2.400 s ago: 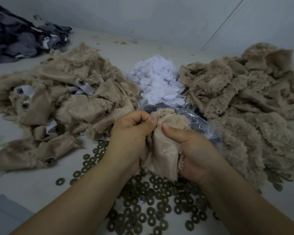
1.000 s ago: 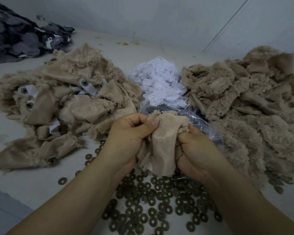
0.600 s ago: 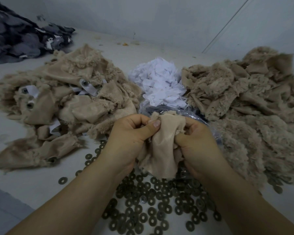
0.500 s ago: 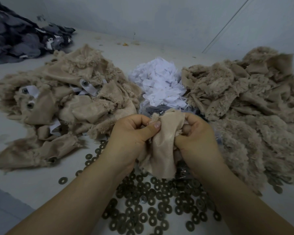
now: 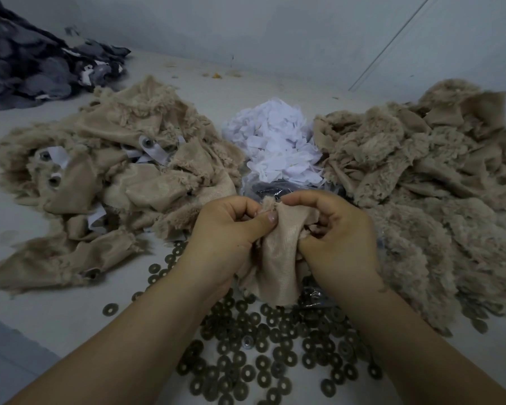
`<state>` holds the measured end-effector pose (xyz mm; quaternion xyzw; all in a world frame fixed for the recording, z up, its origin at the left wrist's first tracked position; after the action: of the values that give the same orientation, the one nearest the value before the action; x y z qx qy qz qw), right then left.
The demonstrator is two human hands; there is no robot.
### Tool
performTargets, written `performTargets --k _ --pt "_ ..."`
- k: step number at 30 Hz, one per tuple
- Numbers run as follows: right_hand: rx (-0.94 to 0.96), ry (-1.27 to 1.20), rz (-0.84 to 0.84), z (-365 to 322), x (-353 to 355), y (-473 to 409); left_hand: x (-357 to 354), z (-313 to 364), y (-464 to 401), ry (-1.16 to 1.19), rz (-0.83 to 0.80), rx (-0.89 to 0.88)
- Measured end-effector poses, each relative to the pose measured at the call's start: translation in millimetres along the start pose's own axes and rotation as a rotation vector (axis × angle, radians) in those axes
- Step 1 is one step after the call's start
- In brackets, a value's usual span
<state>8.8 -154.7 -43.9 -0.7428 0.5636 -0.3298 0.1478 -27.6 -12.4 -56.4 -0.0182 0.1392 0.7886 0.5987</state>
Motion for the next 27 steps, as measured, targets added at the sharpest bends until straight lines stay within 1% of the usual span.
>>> performTargets --k 4,7,8,11,13,14,17,21,23,24,26,27 --pt "-0.146 -0.228 0.012 3.0 4.6 -0.9 0.6 1.4 -0.4 -0.066 0.016 -0.03" --pt "-0.244 -0.374 0.041 5.5 5.5 -3.7 1.7 1.1 -0.5 -0.129 0.057 -0.068" --pt "-0.259 -0.403 0.038 4.3 5.1 -3.8 1.4 0.9 -0.9 -0.153 0.074 -0.088" --pt "-0.236 -0.378 0.041 4.5 1.8 -0.5 -0.5 0.4 0.1 -0.222 0.089 -0.136" --pt "-0.267 -0.403 0.051 6.9 0.3 0.0 -1.0 0.7 0.5 -0.246 0.081 -0.152" --pt "-0.307 -0.456 0.051 9.2 0.1 0.3 -0.8 1.3 0.3 -0.246 0.074 -0.154" --pt "-0.425 -0.594 0.068 14.2 0.5 0.5 0.3 2.9 -1.0 -0.219 0.031 -0.111" --pt "-0.417 -0.613 0.11 13.6 0.7 0.4 2.8 4.6 -0.4 -0.048 -0.088 0.049" --pt "-0.426 -0.609 0.129 14.1 1.2 0.8 3.4 4.0 -0.3 -0.024 -0.077 0.07" --pt "-0.429 -0.593 0.137 14.3 1.3 1.4 4.3 2.1 -0.9 -0.089 -0.021 0.026" --pt "-0.425 -0.567 0.144 12.9 0.3 2.6 4.2 0.1 -1.3 -0.328 0.128 -0.125" --pt "-0.408 -0.543 0.135 12.1 0.1 3.0 3.0 1.3 -0.8 -0.425 0.166 -0.184"
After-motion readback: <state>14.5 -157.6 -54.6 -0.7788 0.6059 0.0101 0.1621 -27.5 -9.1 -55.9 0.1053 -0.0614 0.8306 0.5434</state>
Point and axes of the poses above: each hand's wrist, its own y-axis away from the middle knuckle, its own x-axis out of the back of the hand, z = x × y, the point moved 1 cm from there along -y, towards the middle knuckle, and after that the axes turned 14 degrees about x, right-handed, at the moved point
